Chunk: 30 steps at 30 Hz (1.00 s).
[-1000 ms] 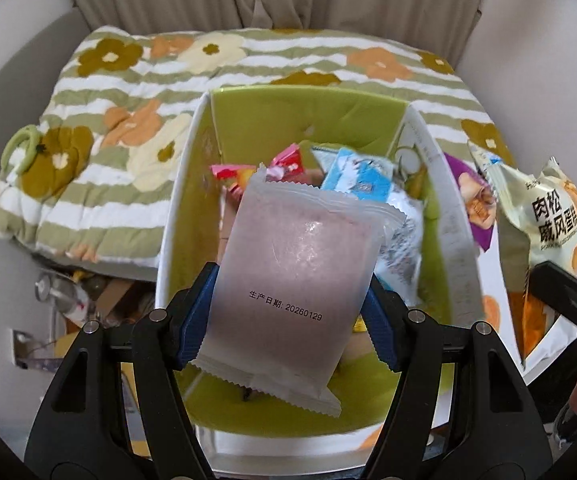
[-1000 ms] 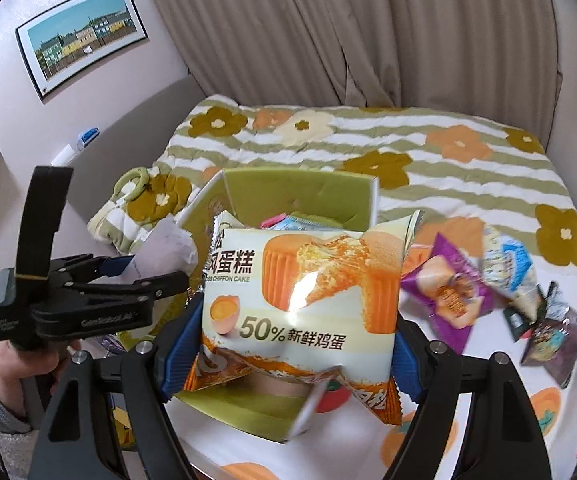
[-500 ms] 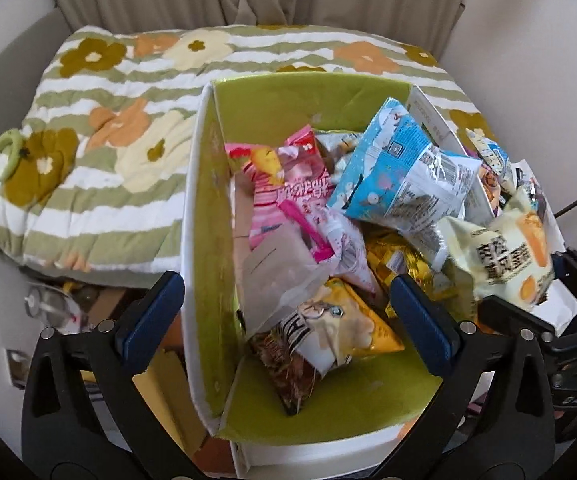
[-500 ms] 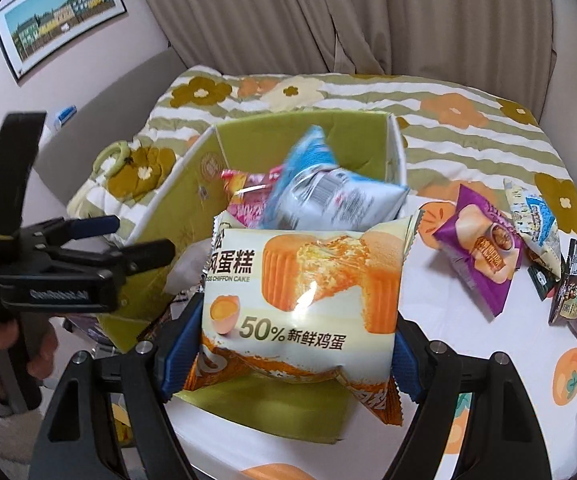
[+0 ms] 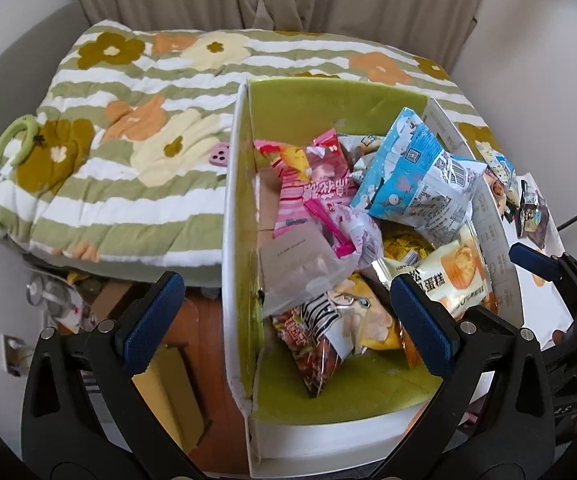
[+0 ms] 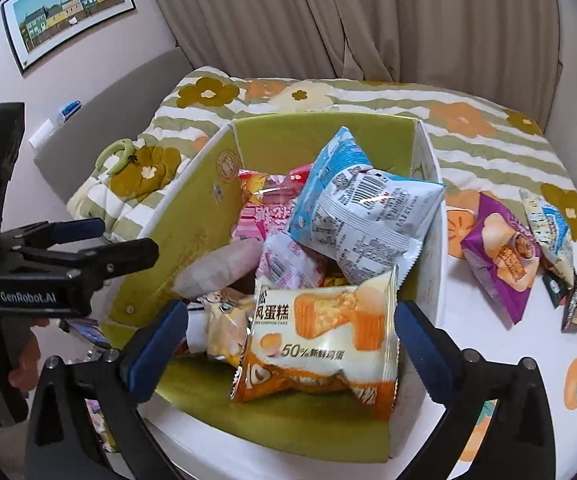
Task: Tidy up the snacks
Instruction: 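Carry both items into the box and open both tools, then move both tools back over the remaining snacks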
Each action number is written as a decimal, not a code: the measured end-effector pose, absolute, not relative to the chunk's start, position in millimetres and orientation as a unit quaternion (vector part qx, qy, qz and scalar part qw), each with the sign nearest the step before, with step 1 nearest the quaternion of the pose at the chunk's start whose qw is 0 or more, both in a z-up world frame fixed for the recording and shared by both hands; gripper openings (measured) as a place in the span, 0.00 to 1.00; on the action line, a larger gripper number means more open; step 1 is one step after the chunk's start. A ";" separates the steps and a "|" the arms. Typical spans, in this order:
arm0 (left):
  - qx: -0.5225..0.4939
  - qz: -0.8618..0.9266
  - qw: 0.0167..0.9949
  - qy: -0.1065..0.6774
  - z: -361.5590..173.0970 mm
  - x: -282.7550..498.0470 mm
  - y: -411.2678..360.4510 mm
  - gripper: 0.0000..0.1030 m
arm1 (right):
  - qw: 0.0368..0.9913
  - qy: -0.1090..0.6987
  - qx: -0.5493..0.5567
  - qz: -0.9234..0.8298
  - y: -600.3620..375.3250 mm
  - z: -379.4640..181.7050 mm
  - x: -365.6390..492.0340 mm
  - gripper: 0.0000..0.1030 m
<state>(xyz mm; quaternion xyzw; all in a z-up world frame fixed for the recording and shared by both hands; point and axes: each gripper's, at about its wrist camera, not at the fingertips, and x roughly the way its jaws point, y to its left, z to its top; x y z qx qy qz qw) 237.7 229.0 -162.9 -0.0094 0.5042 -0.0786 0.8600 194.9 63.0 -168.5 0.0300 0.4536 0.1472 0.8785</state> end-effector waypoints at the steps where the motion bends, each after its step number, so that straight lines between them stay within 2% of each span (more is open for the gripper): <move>1: -0.010 -0.078 0.860 0.505 -163.6 235.8 228.8 0.99 | 0.879 0.454 0.028 0.145 62.7 -168.1 193.3 1.00; 8: -0.018 -0.078 0.867 0.492 -153.0 221.5 223.9 0.99 | 0.887 0.440 0.016 0.137 58.9 -150.8 182.6 1.00; 22: 0.016 -0.083 0.902 0.423 -94.5 187.4 207.9 0.99 | 0.925 0.365 0.029 0.102 44.8 -99.7 151.8 1.00; 30: 0.046 -0.136 0.909 0.391 -71.3 191.1 165.6 0.99 | 0.936 0.345 0.061 0.043 6.5 -83.6 133.9 1.00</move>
